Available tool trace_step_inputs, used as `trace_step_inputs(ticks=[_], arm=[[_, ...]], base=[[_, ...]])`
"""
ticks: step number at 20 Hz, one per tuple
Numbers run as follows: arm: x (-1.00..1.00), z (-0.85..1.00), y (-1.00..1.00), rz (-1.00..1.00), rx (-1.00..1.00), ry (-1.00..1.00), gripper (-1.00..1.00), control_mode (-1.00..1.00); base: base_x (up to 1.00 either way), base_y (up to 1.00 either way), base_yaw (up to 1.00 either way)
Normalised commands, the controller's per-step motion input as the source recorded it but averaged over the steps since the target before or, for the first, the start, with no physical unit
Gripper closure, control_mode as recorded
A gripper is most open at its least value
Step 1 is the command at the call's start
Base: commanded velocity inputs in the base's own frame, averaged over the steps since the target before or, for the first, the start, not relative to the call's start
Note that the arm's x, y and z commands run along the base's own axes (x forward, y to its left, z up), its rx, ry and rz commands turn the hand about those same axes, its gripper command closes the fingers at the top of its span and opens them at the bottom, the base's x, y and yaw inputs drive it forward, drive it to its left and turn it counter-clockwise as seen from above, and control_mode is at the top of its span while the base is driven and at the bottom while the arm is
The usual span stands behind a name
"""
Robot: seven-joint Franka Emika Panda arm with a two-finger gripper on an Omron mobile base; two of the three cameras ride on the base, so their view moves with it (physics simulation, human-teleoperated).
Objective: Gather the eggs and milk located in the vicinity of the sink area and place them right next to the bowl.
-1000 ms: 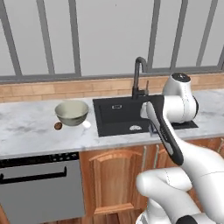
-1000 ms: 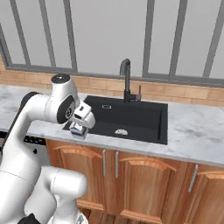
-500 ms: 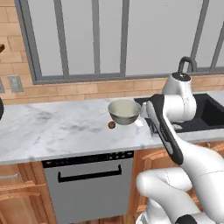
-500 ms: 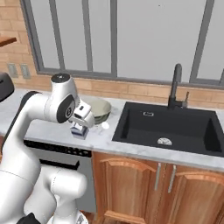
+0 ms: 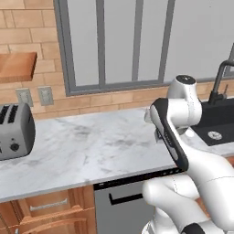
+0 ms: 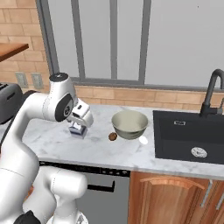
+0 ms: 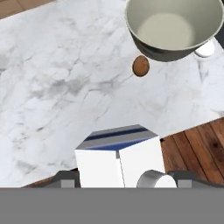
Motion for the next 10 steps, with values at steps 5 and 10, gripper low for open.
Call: trace_step_inputs(ticks=[5,10], arm=[[0.00,0.00,0.00,0.00,0.00,0.00,1.00,1.00],[0.08,0.00,-0.05,0.00,0.00,0.03,1.00,-1.00]], base=[[0.26,0.28,-0.13],[0.20,-0.02,0.00]])
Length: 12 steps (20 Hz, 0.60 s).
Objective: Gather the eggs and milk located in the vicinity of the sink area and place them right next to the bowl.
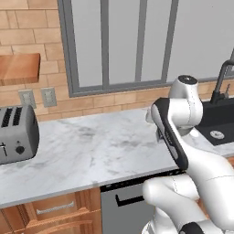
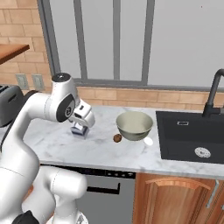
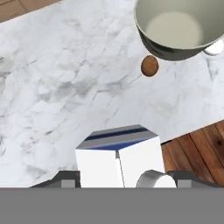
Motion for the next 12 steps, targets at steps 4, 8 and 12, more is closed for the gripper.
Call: trace_step_inputs(ticks=[4,8,12], arm=[[0.21,0.04,-0.16,0.06,0.00,0.02,1.00,-1.00],[0.50,0.04,-0.10,0.11,-0.12,0.04,1.00,-1.00],[0.89,0.28,-0.25,0.02,-0.25,0.19,1.00,-1.00]], base=[[0.00,0.00,0.00],[0.00,0.00,0.00],[0.00,0.00,0.00]])
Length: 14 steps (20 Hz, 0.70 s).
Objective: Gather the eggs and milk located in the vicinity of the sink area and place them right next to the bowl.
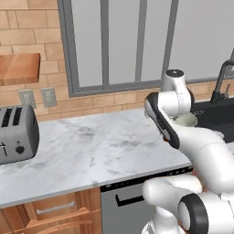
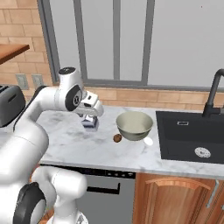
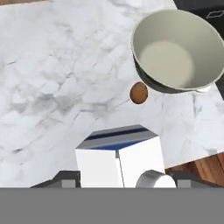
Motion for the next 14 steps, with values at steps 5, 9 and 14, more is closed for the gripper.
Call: trace_step_inputs(ticks=[5,9,14], arm=[[0.98,0.11,-0.21,-0.01,-0.09,0.22,1.00,-1.00],[0.76,-0.02,-0.13,-0.05,0.05,0.02,1.00,-1.00],[0.58,-0.34,-0.02,-0.04,0.05,0.00,1.00,-1.00]], base=[[0.00,0.00,0.00],[0.00,0.00,0.00],[0.00,0.00,0.00]])
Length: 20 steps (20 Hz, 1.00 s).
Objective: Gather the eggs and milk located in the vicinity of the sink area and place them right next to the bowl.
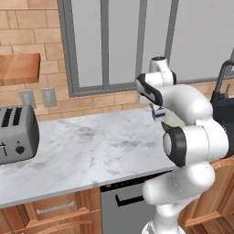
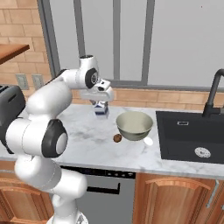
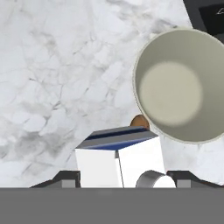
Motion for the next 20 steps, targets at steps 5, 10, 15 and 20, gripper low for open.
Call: trace_step_inputs(ticks=[5,10,15,20], arm=[[0.31,-0.58,0.00,-0.06,0.00,-0.01,1.00,-1.00],[0.06,-0.43,0.00,-0.04,0.00,-0.06,1.00,-1.00],[0.14,-0.29,-0.05,-0.04,0.00,-0.02,1.00,-1.00],[0.11,-0.20,0.00,-0.03,0.00,0.00,1.00,-1.00]], base=[[0.00,0.00,0.00],[0.00,0.00,0.00],[0.00,0.00,0.00],[0.00,0.00,0.00]])
